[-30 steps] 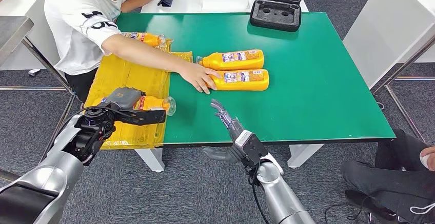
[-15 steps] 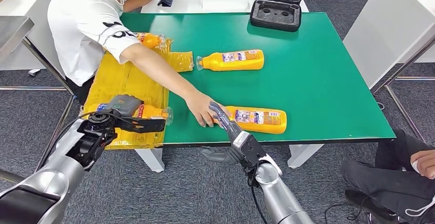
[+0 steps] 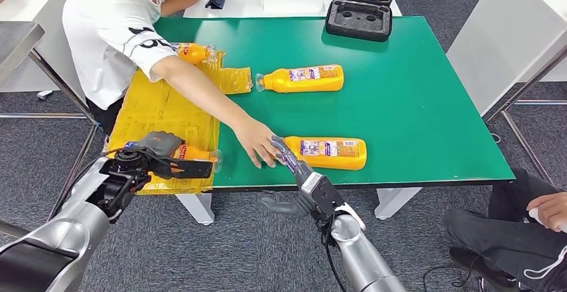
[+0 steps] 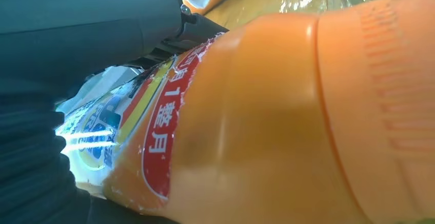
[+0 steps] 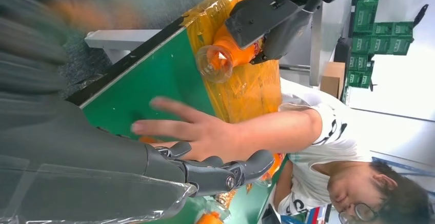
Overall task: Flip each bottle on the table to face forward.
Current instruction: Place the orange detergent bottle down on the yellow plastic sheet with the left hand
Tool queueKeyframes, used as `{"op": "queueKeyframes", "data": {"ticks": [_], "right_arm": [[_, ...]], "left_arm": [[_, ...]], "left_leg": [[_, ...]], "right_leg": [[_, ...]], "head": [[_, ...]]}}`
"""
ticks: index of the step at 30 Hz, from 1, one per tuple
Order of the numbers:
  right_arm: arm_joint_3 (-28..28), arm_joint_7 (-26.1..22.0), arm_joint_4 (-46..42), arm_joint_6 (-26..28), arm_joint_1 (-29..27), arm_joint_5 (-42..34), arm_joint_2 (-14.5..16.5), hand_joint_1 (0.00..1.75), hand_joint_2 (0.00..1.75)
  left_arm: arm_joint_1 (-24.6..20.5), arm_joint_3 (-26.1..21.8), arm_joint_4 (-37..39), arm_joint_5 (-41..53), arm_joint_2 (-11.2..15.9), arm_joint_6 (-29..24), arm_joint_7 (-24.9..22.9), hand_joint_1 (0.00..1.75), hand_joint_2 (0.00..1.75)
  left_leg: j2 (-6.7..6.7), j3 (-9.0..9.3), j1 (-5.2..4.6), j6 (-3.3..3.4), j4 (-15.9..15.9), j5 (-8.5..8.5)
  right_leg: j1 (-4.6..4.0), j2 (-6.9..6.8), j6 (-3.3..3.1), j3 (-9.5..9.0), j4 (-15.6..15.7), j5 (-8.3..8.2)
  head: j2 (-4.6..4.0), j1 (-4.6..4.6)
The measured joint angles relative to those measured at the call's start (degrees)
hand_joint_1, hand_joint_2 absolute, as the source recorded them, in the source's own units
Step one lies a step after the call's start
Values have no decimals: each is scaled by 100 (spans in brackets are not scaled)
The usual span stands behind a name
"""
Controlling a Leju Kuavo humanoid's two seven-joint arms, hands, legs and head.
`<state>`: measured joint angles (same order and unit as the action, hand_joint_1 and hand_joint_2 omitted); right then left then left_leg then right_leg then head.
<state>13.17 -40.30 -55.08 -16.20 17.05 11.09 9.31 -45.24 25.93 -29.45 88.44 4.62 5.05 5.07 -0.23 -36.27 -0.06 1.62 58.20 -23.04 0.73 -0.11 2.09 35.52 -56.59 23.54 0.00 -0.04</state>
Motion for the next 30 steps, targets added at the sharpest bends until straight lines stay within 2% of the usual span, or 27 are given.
{"op": "queueKeyframes", "data": {"ticks": [4, 5, 9, 11, 24, 28, 30], "right_arm": [[1, 0, 72, -16, 31, -3, 2, 0, 175], [0, 0, 91, -17, 47, -3, 2, 0, 175], [0, 0, 168, -17, 111, -3, 3, 0, 175], [0, 0, 203, -17, 134, -4, 3, 0, 175], [-1, 1, 344, 6, 162, -3, 7, 0, 175], [-2, 0, 367, 2, 162, -3, 7, 0, 175], [-2, 1, 373, 6, 161, -1, 7, 0, 175]], "left_arm": [[-105, -22, 164, -35, 14, 117, 101, 143, 175], [-124, -26, 191, -47, 19, 133, 119, 137, 175], [-190, -39, 273, -73, 30, 168, 164, 16, 175], [-214, -44, 310, -77, 31, 202, 184, 2, 175], [-291, -128, 457, -259, 32, 206, 432, 0, 175], [-291, -146, 479, -313, 32, 102, 507, 0, 0], [-290, -149, 480, -360, 32, 38, 549, 0, 0]], "left_leg": [[0, 1, 0, 0, 0, 0], [0, 2, 0, 0, 0, 0], [0, 2, 0, 0, 0, 0], [0, 2, 0, 0, 0, 0], [0, 2, 0, 0, 0, 0], [0, 2, 0, 0, 0, 0], [0, 2, 0, 0, 0, 0]], "right_leg": [[0, 0, 0, -1, -1, 0], [0, 0, 0, -1, -1, 0], [0, 0, 0, -1, -1, 0], [0, 0, 0, -1, -1, 0], [1, 0, 0, -1, -1, 0], [1, 0, 0, -1, -1, 0], [1, 0, 0, 0, -1, 0]], "head": [[0, 0], [0, 1], [0, 0], [0, 1], [0, 1], [0, 2], [0, 1]]}}
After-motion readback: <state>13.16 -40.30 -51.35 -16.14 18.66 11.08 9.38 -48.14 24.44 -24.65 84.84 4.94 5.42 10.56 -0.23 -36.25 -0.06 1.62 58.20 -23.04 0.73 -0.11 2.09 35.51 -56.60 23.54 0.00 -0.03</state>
